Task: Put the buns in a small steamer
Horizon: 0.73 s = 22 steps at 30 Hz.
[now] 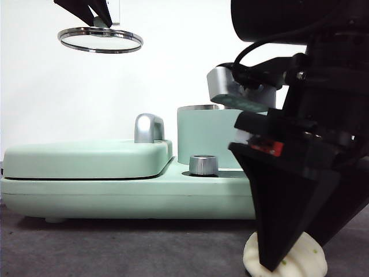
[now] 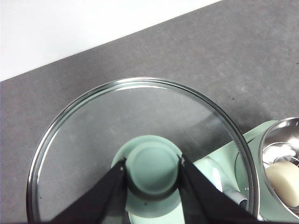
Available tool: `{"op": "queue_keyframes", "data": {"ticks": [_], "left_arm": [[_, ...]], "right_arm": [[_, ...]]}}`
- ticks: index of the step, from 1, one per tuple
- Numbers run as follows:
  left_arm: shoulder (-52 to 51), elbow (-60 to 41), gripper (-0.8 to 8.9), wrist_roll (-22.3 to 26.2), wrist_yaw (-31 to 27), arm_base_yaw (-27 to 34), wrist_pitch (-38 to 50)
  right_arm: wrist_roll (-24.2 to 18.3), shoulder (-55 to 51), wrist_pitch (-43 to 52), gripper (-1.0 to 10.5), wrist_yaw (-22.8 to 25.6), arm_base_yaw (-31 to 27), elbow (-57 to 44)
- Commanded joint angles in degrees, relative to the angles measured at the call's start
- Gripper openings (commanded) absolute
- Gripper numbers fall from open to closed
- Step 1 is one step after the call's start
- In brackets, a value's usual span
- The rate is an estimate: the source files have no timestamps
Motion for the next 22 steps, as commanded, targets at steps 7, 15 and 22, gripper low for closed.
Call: {"op": "queue_keyframes", "data": {"ticks": [7, 15, 22], "left_arm": [[0.74, 1.92, 0.17, -0.28, 0.35, -0.22, 1.18], [0.74, 1.92, 0.17, -0.28, 0.35, -0.22, 1.16], [0.9, 1.92, 0.17, -0.28, 0.35, -0.22, 1.18]], "right_arm": [[-0.22, 0.81, 0.92, 1.4, -1.03, 0.63, 1.22], [-0.42, -1.07, -14.03, 1.4, -1.49, 0.44, 15.19], [-3.43, -0.13, -24.92, 1.4, -1.22, -4.13, 31.87]]}}
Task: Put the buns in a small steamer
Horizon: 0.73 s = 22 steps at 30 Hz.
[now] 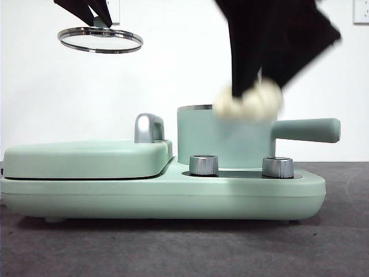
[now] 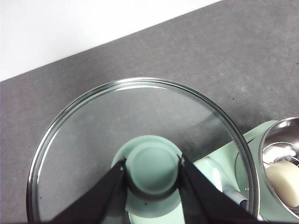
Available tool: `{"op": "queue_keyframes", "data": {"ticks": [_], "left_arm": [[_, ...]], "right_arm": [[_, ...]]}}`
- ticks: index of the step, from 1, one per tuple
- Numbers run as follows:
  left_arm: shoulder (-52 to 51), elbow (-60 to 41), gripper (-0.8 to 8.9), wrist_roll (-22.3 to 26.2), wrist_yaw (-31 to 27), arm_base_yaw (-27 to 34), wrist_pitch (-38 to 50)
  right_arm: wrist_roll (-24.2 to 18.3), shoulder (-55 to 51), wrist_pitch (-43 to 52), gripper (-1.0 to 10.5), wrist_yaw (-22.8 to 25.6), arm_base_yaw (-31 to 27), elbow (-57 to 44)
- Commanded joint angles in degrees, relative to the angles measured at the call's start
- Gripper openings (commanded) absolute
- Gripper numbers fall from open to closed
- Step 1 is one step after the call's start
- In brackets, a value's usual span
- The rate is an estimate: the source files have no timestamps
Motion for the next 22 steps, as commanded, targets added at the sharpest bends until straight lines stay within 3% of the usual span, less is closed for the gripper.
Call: {"op": "queue_keyframes", "data": {"ticks": [1, 16, 22], "left_arm": [[0.96, 1.92, 0.17, -0.28, 0.35, -0.22, 1.18], [1.29, 1.92, 0.17, -0.72, 0.35, -0.22, 1.09], [1.38, 1.92, 0.17, -0.72, 0.35, -0.22, 1.03]], "right_arm": [[-2.27, 1.62, -1.07, 1.4, 0.35, -2.19, 6.29], [-9.27, 21.88, -3.82, 1.4, 0.72, -16.35, 29.35], [-9.22, 28.33, -4.37, 1.4, 4.87, -18.62, 31.87]]}}
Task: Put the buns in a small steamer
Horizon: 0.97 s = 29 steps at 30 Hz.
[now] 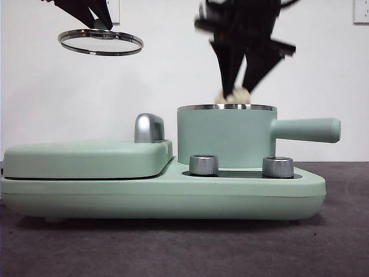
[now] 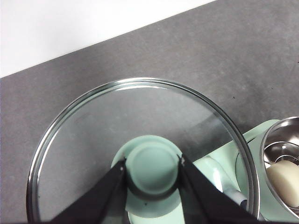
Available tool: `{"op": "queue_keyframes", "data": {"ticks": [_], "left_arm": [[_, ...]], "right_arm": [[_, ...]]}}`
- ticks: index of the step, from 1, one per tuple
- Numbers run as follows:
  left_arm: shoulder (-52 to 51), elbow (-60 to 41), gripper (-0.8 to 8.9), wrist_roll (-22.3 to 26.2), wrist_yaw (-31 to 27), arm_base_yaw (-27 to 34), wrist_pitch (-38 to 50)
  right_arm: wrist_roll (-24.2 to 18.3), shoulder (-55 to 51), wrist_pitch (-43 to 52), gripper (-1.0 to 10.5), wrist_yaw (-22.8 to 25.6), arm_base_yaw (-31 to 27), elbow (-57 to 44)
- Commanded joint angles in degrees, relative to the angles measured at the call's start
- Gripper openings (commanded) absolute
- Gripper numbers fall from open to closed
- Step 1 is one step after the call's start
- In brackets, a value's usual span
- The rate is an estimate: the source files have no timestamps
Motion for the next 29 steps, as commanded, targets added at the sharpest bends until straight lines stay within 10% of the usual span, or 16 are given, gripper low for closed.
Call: {"op": "queue_keyframes", "data": {"ticks": [1, 29], "left_arm": [[0.9, 1.92, 0.17, -0.5, 0.35, -0.22, 1.09], [1.01, 1.92, 0.17, -0.5, 0.35, -0.22, 1.14]], "right_arm": [[-0.7, 2.84, -0.44, 1.4, 1.62, -0.07, 1.46], [-1.03, 7.48, -5.01, 4.0, 4.61, -0.76, 7.98]]}}
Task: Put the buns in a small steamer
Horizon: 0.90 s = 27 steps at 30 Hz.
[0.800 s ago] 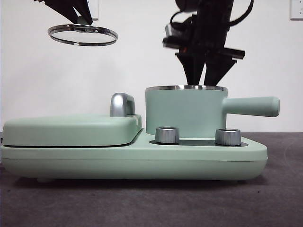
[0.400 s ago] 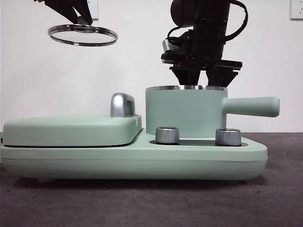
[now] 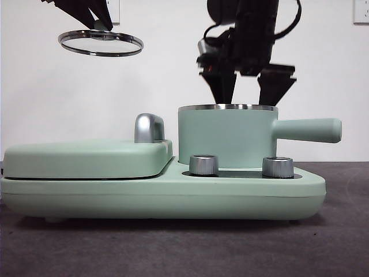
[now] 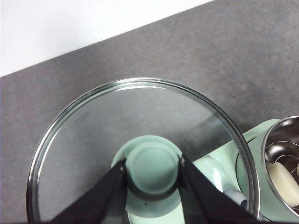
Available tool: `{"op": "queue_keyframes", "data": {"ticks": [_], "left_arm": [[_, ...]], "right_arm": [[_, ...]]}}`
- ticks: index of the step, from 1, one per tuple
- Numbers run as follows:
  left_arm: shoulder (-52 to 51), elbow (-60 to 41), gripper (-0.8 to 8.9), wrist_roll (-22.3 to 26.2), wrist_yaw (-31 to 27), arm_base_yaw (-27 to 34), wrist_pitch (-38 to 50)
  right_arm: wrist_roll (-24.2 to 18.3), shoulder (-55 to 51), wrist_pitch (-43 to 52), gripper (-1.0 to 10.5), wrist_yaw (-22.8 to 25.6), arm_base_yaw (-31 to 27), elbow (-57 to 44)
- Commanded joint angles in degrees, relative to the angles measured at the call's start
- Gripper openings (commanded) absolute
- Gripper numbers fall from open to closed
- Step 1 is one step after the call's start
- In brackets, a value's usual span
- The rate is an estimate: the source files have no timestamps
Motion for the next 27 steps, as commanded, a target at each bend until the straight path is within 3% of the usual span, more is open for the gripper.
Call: {"op": "queue_keyframes", "data": {"ticks": [1, 7, 15, 21, 27], "left_arm": [[0.85, 1.92, 0.17, -0.5, 0.33, -0.22, 1.16], [0.85, 1.92, 0.17, -0.5, 0.33, -0.22, 1.14], [0.85, 1.92, 0.17, -0.5, 0.33, -0.22, 1.14], [0.85, 1.92, 0.17, -1.03, 0.33, -0.24, 1.01], [0.85, 1.92, 0.17, -1.03, 0.33, -0.83, 1.03]], "right_arm": [[-0.22, 1.18, -2.36, 4.0, 1.07, 0.17, 4.83], [-0.22, -0.28, -10.01, 4.0, 2.47, 0.17, 12.68], [-0.24, -10.32, -14.69, 4.0, 2.47, 1.03, 12.35], [-0.22, -23.41, -14.67, 4.0, 2.51, 3.13, 5.2], [2.36, -40.81, -12.24, 4.0, 2.51, 7.3, -9.29]]}}
